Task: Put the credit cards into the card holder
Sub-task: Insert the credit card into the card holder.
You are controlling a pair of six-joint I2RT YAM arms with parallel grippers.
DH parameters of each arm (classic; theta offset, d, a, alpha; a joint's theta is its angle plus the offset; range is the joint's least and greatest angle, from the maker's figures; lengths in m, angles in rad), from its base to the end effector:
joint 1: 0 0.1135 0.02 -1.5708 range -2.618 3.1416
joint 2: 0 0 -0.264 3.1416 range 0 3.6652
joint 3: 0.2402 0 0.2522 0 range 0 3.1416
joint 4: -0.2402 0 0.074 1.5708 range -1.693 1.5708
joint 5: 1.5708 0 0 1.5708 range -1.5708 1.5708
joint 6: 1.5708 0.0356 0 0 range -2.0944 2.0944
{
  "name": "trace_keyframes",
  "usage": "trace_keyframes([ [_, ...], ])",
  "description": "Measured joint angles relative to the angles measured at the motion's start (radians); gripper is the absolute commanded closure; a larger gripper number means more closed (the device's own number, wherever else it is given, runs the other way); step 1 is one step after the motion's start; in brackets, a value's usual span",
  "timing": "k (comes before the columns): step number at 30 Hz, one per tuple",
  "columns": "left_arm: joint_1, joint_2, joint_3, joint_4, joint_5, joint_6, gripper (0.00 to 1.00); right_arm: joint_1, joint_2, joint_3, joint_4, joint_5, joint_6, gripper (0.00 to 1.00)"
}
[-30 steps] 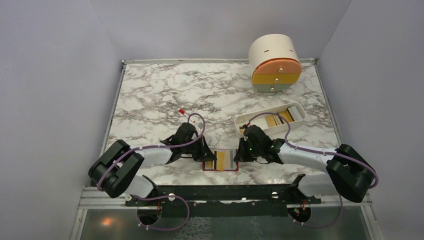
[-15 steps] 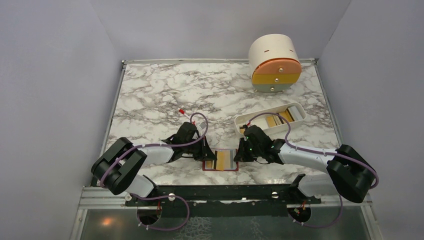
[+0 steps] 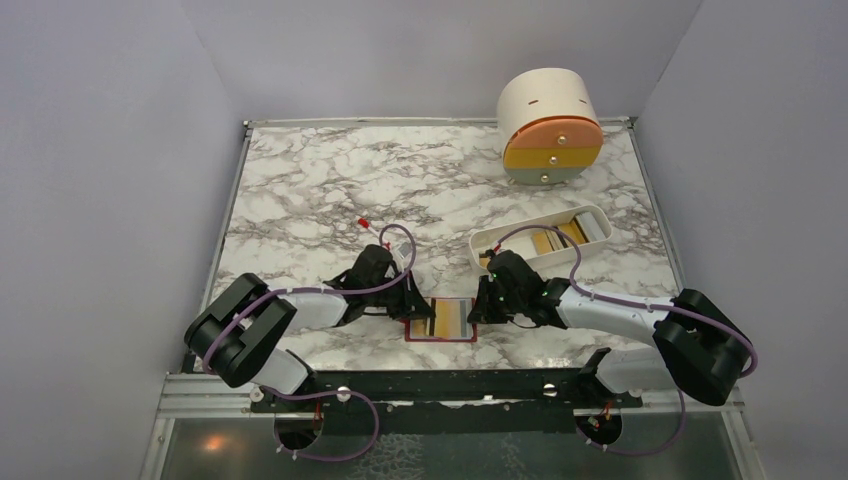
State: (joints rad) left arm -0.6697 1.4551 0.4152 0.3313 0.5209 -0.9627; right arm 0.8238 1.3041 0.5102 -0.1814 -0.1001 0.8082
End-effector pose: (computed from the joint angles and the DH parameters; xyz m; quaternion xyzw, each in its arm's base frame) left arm 0.1810 -0.1659 0.1266 -0.0217 0.8842 -0.4544 0.1061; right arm 0.1512 0.1685 0.1450 -0.0221 0.9547 0.2462 0.1659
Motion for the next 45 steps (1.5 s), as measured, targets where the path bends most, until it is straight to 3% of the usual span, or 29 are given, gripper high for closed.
trace_keyframes([
  [26,-0.094,-0.001,-0.027,0.102,-0.127,-0.116,1.0,0.0,-0.003,-0.013,0.019,0.003,0.033,0.92],
  [36,-0.108,-0.029,-0.051,0.074,-0.172,-0.122,0.65,0.002,-0.007,-0.023,0.036,0.003,0.037,0.92],
  [41,-0.111,-0.085,-0.036,-0.018,-0.21,-0.107,0.56,0.005,-0.015,-0.031,0.042,0.003,0.038,0.92],
  [45,-0.113,-0.116,-0.013,-0.081,-0.241,-0.088,0.55,0.006,-0.021,-0.039,0.048,0.003,0.042,0.92],
])
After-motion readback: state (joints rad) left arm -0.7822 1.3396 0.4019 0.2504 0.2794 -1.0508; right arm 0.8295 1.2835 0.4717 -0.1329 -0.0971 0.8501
